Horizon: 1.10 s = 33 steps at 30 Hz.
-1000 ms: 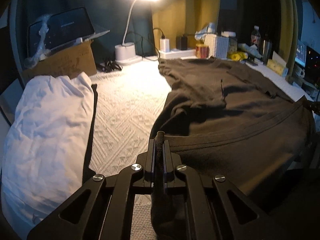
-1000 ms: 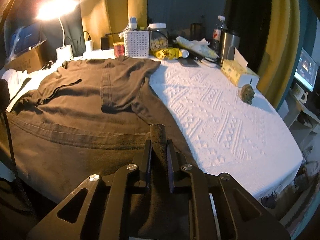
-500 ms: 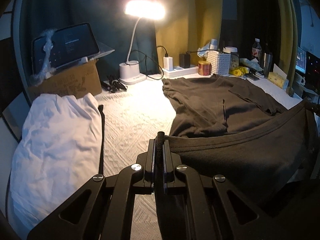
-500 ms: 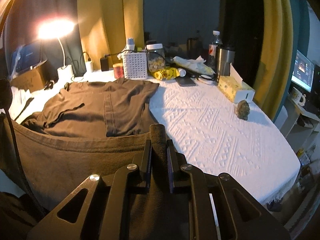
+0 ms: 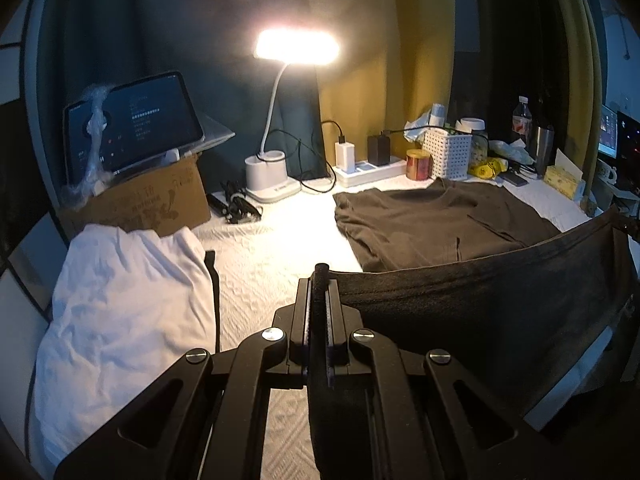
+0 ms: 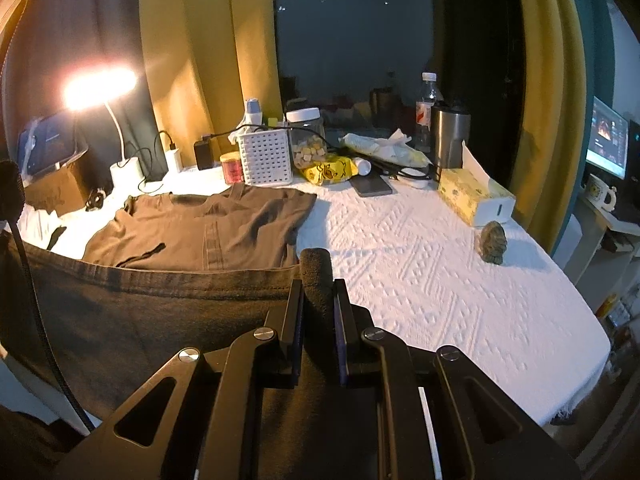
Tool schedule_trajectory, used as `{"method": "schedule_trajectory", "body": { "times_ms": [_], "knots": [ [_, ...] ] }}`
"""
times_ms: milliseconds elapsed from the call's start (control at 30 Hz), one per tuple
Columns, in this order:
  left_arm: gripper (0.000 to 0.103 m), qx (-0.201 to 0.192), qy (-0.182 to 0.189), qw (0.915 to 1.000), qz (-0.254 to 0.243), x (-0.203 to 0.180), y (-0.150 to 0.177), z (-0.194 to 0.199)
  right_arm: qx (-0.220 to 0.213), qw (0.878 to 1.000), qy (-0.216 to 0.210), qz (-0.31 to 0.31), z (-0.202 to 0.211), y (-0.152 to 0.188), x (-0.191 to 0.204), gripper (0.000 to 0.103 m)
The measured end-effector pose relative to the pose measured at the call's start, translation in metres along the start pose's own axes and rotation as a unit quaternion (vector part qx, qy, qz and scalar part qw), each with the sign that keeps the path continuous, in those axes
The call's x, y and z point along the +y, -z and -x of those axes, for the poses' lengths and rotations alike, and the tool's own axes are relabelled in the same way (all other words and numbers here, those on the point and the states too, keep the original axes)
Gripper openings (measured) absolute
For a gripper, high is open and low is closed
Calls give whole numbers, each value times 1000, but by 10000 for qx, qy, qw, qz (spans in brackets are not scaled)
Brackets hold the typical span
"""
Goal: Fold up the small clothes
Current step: 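Carry the held hem over the shirt body and lower it onto the collar with both tools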
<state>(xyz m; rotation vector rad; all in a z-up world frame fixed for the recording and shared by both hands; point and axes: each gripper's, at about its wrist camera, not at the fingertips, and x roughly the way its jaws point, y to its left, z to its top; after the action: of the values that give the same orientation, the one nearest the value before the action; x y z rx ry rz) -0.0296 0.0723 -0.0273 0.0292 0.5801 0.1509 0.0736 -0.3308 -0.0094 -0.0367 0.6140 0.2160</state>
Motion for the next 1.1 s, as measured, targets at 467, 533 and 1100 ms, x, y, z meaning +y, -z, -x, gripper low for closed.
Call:
{"method": "schedule_trajectory", "body": {
  "times_ms": [467, 533, 1100],
  "knots": [
    [4, -130, -84, 9999, 66, 4, -33, -18, -125, 9999, -89, -40, -24, -37, -6, 14],
    [4, -149, -86, 9998, 73, 4, -38, -21, -146, 9998, -95, -41, -27, -41, -6, 14],
    [4, -236, -154, 9995, 149, 10, -72, -52, -267, 9994, -192, -52, -68, -86, -9, 14]
  ]
}}
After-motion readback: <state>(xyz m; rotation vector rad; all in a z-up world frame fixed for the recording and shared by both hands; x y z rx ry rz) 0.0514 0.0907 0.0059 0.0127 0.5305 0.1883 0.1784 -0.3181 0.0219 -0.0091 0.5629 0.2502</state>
